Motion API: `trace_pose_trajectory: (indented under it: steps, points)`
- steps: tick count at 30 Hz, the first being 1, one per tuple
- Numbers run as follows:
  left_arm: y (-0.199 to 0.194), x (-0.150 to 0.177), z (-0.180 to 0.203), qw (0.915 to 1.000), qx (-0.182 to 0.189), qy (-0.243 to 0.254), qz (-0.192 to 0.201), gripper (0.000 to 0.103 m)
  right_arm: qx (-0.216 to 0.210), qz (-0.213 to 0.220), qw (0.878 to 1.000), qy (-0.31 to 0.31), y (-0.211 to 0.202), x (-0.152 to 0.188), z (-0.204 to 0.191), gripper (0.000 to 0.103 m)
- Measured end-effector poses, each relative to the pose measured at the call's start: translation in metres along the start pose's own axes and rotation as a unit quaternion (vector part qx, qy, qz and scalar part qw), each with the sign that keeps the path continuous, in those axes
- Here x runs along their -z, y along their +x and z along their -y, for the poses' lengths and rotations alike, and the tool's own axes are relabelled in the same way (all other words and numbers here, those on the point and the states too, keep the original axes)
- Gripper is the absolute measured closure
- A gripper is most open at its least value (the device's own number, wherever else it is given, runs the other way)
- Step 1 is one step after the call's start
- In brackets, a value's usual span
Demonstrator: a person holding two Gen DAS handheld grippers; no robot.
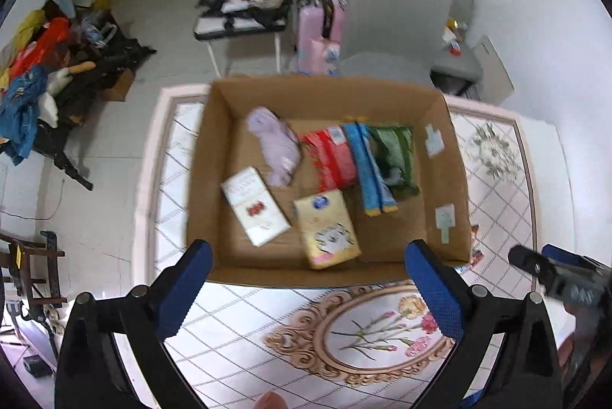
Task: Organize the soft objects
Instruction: 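Grasp the orange snack bag on the table with the right tool, then carry the orange bag into the box and open the right tool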
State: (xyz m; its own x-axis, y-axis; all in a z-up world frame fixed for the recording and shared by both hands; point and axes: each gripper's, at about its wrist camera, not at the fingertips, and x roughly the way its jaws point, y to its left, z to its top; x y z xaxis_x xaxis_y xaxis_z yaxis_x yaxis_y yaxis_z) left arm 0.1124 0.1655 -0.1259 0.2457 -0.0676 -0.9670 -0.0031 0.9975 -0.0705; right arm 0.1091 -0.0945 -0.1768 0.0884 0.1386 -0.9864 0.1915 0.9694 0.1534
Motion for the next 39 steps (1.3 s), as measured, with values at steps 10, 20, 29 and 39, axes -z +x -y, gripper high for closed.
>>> trace_pose_trajectory:
  steps: [10, 20, 29, 39]
  points:
    - [0.082, -0.003, 0.042, 0.9966, -0.019, 0.016, -0.078, 0.000, -0.069, -0.081, 0.984, 0.146, 0.113, -0.015, 0.085, 0.008]
    - [0.118, -0.008, 0.042, 0.9930, -0.027, 0.004, -0.115, 0.000, -0.088, -0.143, 0.972, 0.167, 0.181, -0.008, 0.094, 0.043]
    - [0.126, 0.001, 0.045, 0.9918, -0.021, -0.003, -0.126, 0.000, -0.066, -0.119, 0.977, 0.163, 0.167, -0.007, 0.106, 0.051]
    - [0.075, 0.002, 0.047, 0.9954, -0.001, 0.008, -0.096, 0.000, -0.117, -0.024, 0.986, 0.116, 0.048, -0.021, 0.079, 0.052]
